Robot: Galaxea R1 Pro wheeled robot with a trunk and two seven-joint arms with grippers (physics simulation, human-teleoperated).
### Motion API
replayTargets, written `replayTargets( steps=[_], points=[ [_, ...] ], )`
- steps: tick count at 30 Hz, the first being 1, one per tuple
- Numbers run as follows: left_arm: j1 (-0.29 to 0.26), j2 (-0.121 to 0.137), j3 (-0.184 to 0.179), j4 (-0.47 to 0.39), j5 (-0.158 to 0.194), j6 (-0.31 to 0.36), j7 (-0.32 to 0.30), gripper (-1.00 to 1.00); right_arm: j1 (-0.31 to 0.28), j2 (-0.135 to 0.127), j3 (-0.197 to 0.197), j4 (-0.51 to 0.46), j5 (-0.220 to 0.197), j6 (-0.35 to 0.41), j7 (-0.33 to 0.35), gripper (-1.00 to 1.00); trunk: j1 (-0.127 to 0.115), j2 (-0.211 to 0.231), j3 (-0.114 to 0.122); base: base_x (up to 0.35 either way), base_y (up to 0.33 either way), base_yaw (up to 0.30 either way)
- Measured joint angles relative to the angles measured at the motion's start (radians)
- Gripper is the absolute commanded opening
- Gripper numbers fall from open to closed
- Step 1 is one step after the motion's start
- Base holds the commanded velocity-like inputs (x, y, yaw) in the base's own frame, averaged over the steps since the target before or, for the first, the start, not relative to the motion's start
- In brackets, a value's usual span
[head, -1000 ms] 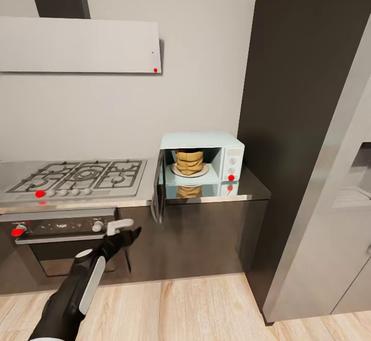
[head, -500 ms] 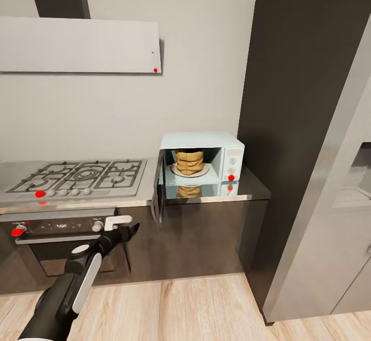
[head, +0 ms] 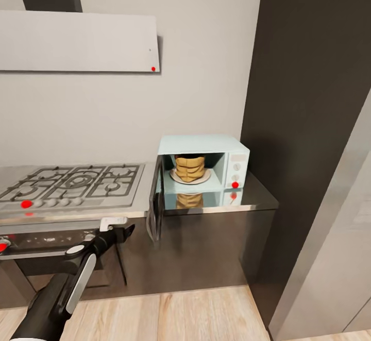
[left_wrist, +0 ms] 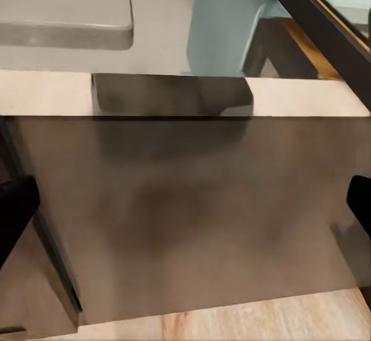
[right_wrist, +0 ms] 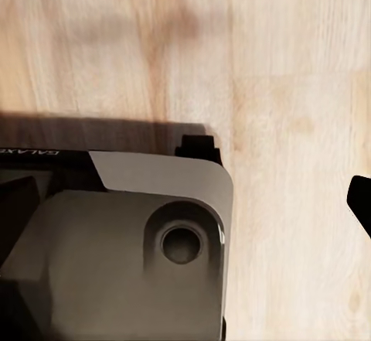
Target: In the kitchen, take the popcorn bag from the countertop, put it into the microwave, and heat it until the popcorn is cooked so the cooked popcorn ends up inside the bag.
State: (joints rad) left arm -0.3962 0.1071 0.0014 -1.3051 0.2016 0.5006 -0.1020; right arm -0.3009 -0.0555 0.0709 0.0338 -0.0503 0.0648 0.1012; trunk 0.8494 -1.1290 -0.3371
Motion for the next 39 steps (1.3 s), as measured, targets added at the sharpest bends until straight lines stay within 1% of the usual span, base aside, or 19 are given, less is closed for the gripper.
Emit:
replayTargets(
  steps=[4,27,34,39],
  points=[
    [0.0,0.0,-0.001,0.001,-0.002,0.0,-0.001,1.0,0.0,0.0,0.0,0.0,-0.001,0.003,0.0,1.0,0.0,0.0,0.001,0.013,0.0,-0.107],
    [-0.001,0.0,-0.003,0.001,-0.007,-0.002,-0.004,1.0,0.0,-0.006,-0.001,0.0,-0.001,0.003,0.0,1.0,0.0,0.0,0.017,0.0,0.0,-0.209],
    [0.0,0.0,-0.004,-0.005,-0.002,-0.002,-0.007,1.0,0.0,-0.01,0.0,0.0,-0.001,0.003,-0.001,1.0,0.0,0.0,0.018,0.0,0.0,-0.029],
    [0.001,-0.007,-0.016,-0.012,0.0,-0.001,-0.008,1.0,0.0,-0.011,0.0,0.0,-0.001,0.002,-0.001,1.0,0.0,0.0,0.018,0.0,0.0,0.0]
  ],
)
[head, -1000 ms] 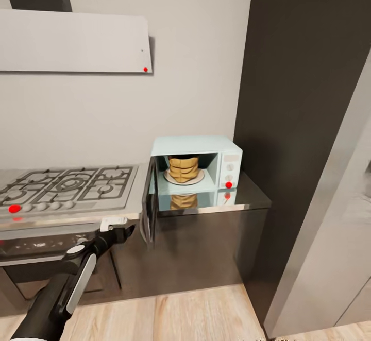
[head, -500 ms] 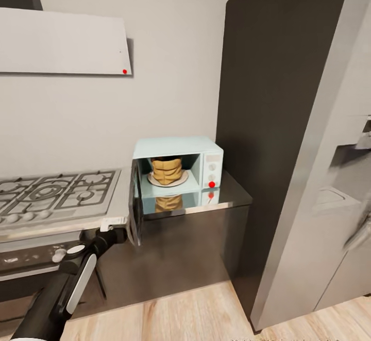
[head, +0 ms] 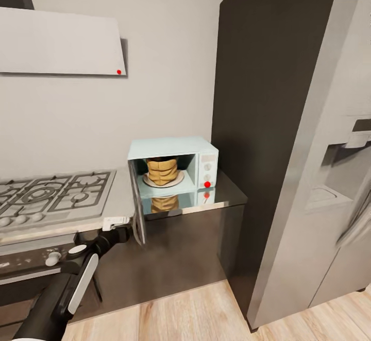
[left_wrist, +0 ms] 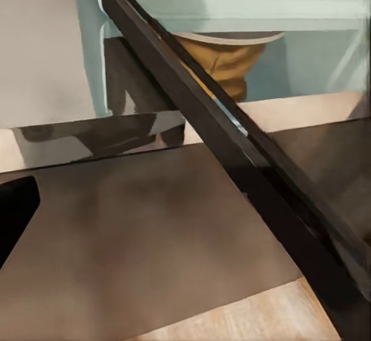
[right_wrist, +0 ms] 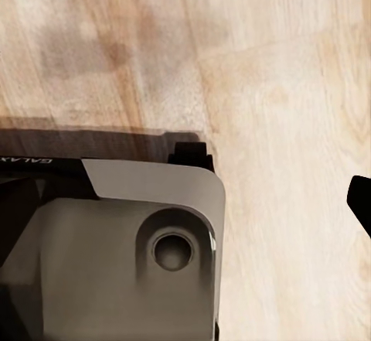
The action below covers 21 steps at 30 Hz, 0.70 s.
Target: In the kitchen, take the popcorn bag from the countertop, put it into the microwave, and heat it until the popcorn is cooked so the cooked popcorn ends up inside the bag.
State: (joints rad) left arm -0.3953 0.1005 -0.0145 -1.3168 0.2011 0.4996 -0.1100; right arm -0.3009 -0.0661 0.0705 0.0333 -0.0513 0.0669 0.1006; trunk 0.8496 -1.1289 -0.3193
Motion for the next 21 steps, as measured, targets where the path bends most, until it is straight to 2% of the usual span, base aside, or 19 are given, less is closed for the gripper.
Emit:
replayTargets(
  steps=[2,6,14,19,21],
  points=[
    [0.0,-0.001,-0.033,-0.001,0.001,0.0,-0.001,1.0,0.0,0.0,0.0,0.0,0.0,0.001,0.0,1.0,0.0,0.0,0.0,0.0,0.0,0.0],
    [0.0,-0.001,-0.07,-0.002,-0.002,0.0,-0.001,1.0,0.0,0.0,0.0,0.0,0.0,0.001,0.0,1.0,0.0,0.0,0.0,0.0,0.0,0.0],
    [0.0,-0.032,-0.089,-0.003,-0.004,0.0,-0.002,1.0,0.0,0.002,0.0,0.001,0.0,-0.001,0.0,1.0,0.0,0.0,0.0,0.0,0.0,-0.013],
    [0.0,-0.038,-0.094,-0.003,-0.005,-0.004,-0.002,1.0,0.0,0.001,-0.001,0.0,0.0,0.001,-0.008,1.0,0.0,0.0,0.0,0.0,0.0,-0.204],
    [0.0,-0.038,-0.094,-0.003,-0.004,-0.031,-0.002,1.0,0.0,0.002,-0.001,0.0,0.0,0.001,-0.02,1.0,0.0,0.0,0.0,0.0,0.0,-0.236]
  ],
)
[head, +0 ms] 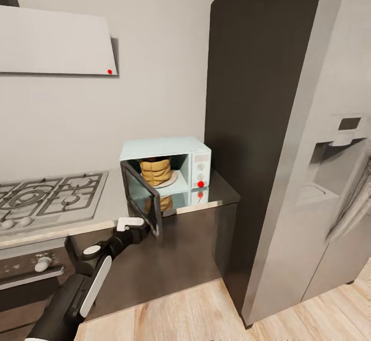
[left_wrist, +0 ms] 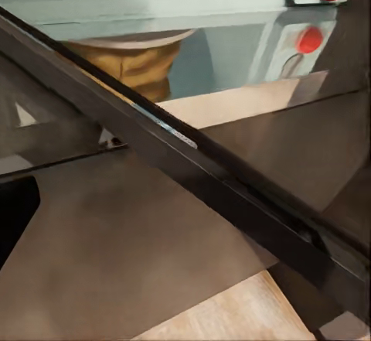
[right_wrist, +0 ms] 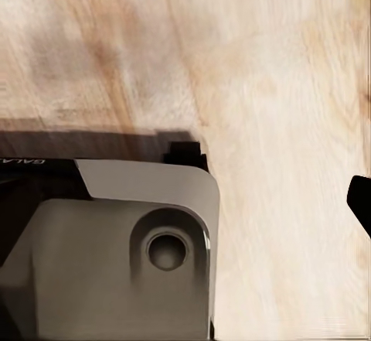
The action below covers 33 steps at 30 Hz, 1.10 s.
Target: In the kitchen, take the popcorn bag from the countertop, put it into the microwave, and heat it until the popcorn is cooked so the cooked popcorn ends up inside the bag.
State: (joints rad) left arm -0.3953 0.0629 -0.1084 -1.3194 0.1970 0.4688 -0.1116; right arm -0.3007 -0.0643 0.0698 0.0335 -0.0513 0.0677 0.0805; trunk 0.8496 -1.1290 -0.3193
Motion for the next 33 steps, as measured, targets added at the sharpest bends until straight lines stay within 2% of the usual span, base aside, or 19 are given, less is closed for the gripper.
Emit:
replayTargets(
  steps=[1,3,6,11,15,17,23,25,26,27,29,33],
  points=[
    [0.0,0.0,-0.001,0.001,0.002,-0.036,0.003,1.0,0.0,0.0,0.001,0.0,0.0,0.0,-0.008,1.0,0.0,0.0,0.0,0.0,0.0,-0.239],
    [0.0,-0.003,-0.004,0.002,0.001,-0.067,0.006,1.0,0.001,-0.002,0.0,0.0,0.0,-0.001,-0.016,1.0,0.0,0.0,0.0,0.0,0.0,-0.239],
    [0.0,-0.027,-0.005,0.002,-0.005,-0.078,0.004,1.0,0.016,-0.003,0.0,0.0,0.0,-0.006,-0.018,1.0,0.0,0.0,0.0,0.0,0.0,-0.23],
    [0.0,-0.042,-0.008,0.0,-0.002,-0.082,0.003,1.0,0.021,-0.003,0.0,0.0,0.0,-0.016,-0.018,1.0,0.0,0.0,0.0,0.0,0.0,-0.221],
    [0.0,-0.079,-0.011,-0.001,-0.001,-0.083,0.007,1.0,0.028,-0.003,0.0,0.0,-0.001,-0.018,-0.019,1.0,0.0,0.0,0.0,0.0,0.0,-0.239],
    [0.0,-0.086,-0.012,-0.001,-0.002,-0.084,0.01,1.0,0.029,-0.003,0.0,0.0,-0.002,-0.018,-0.018,1.0,0.0,0.0,0.0,0.0,0.0,-0.241],
    [-0.001,-0.089,-0.008,-0.041,-0.009,-0.085,0.019,1.0,0.029,-0.004,-0.001,0.0,-0.054,-0.02,-0.019,1.0,0.0,0.0,0.0,0.0,0.0,-0.241],
    [-0.001,-0.085,-0.004,-0.066,-0.064,-0.084,0.05,1.0,0.029,-0.005,-0.001,0.0,-0.059,-0.021,-0.019,1.0,0.0,0.0,0.0,0.0,0.0,-0.241],
    [-0.001,-0.085,-0.003,-0.071,-0.112,-0.084,0.071,1.0,0.029,-0.005,-0.001,0.0,-0.06,-0.021,-0.019,1.0,0.0,0.0,0.0,0.0,0.0,-0.241],
    [-0.001,-0.085,-0.002,-0.073,-0.139,-0.084,0.081,1.0,0.029,-0.005,-0.001,0.0,-0.061,-0.021,-0.019,1.0,0.0,0.0,0.0,0.0,0.0,-0.241],
    [-0.001,-0.085,-0.002,-0.075,-0.159,-0.084,0.087,1.0,0.029,-0.005,-0.001,0.0,-0.061,-0.021,-0.019,1.0,0.0,0.0,0.0,0.0,0.0,-0.241],
    [-0.009,-0.073,0.001,-0.076,-0.168,-0.085,0.088,1.0,0.029,-0.005,-0.001,0.0,-0.061,-0.021,-0.02,1.0,0.0,0.0,0.0,0.0,0.0,-0.232]
  ],
)
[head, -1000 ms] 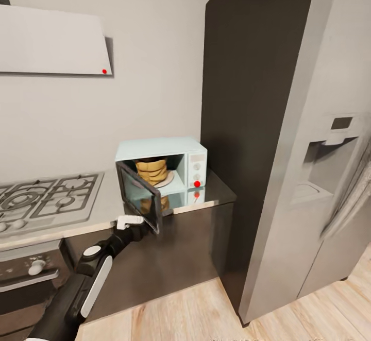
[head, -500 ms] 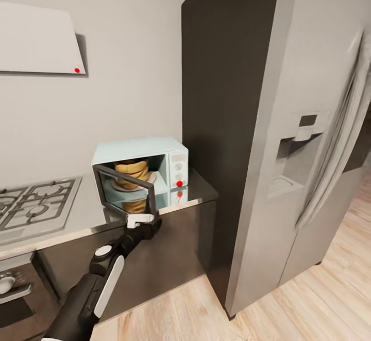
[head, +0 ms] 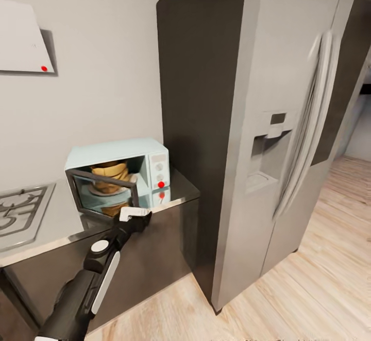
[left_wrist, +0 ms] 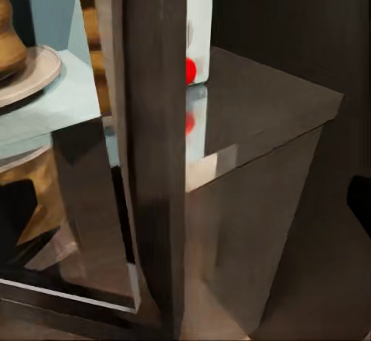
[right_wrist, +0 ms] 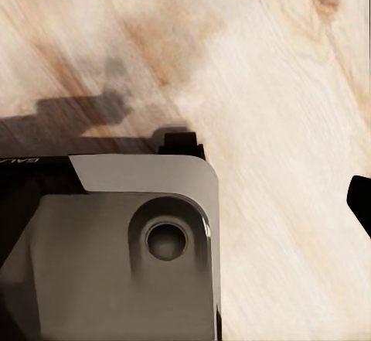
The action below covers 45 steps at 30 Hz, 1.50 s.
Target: In the kitchen, take the popcorn bag from the countertop, put it into the microwave, and heat it until the popcorn is cooked so the cooked popcorn ends up inside the bag.
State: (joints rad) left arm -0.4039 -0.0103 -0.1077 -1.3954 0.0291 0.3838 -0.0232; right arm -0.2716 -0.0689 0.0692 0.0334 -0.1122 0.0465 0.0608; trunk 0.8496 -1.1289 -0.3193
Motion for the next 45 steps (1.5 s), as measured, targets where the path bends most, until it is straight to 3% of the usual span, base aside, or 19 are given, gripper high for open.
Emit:
replayTargets(
  steps=[3,10,13,19,22,28,32,40,41,43,45],
  points=[
    [-0.028,0.024,0.002,0.001,0.001,0.0,-0.005,1.0,0.0,0.0,0.0,0.0,0.0,0.0,0.0,1.0,0.0,0.0,0.0,0.0,0.0,-0.211],
    [-0.068,0.033,0.003,0.005,0.002,0.001,-0.011,1.0,0.0,0.0,0.0,0.0,0.0,-0.002,0.0,1.0,0.0,0.0,0.0,0.0,0.0,-0.145],
    [-0.09,0.068,0.005,0.016,0.006,0.003,-0.011,1.0,0.0,0.0,0.0,0.0,0.0,-0.002,0.0,1.0,0.0,0.0,0.0,0.0,0.0,-0.015],
    [-0.108,0.093,0.095,0.02,0.016,0.003,-0.013,1.0,0.0,0.0,0.0,0.0,0.0,-0.002,0.001,1.0,0.0,0.0,0.0,0.0,0.0,-0.001],
    [-0.116,0.11,0.073,0.036,0.025,0.005,-0.008,1.0,0.0,0.0,0.0,0.0,0.0,-0.002,0.001,1.0,0.0,0.0,0.0,0.0,0.0,0.0],
    [-0.119,0.106,0.07,0.064,0.025,0.004,-0.003,1.0,0.0,0.0,0.0,0.0,0.0,-0.002,0.001,1.0,0.0,0.0,0.0,0.01,0.0,0.0],
    [-0.119,0.102,0.063,0.117,0.02,0.001,-0.003,1.0,0.0,0.0,0.0,0.0,0.0,-0.002,0.001,1.0,-0.001,0.0,0.0,0.275,0.0,0.0],
    [-0.119,0.1,0.07,0.132,0.018,0.0,-0.003,1.0,0.0,0.0,0.0,0.0,0.002,-0.002,0.0,1.0,-0.001,0.0,0.0,0.32,0.0,0.0],
    [-0.118,0.1,0.072,0.132,0.018,0.0,-0.003,1.0,0.0,0.0,0.0,0.0,0.001,-0.002,0.001,1.0,-0.001,0.0,0.0,0.321,0.0,0.0],
    [-0.119,0.102,0.115,0.131,0.004,0.0,0.002,1.0,0.0,0.0,0.0,0.0,0.001,-0.002,0.0,1.0,-0.001,0.0,0.0,0.321,0.0,0.0],
    [-0.119,0.102,0.116,0.131,0.003,0.0,0.003,1.0,0.0,0.0,0.0,0.0,0.001,-0.002,0.0,1.0,-0.001,0.0,0.0,0.319,0.0,0.0]
  ],
)
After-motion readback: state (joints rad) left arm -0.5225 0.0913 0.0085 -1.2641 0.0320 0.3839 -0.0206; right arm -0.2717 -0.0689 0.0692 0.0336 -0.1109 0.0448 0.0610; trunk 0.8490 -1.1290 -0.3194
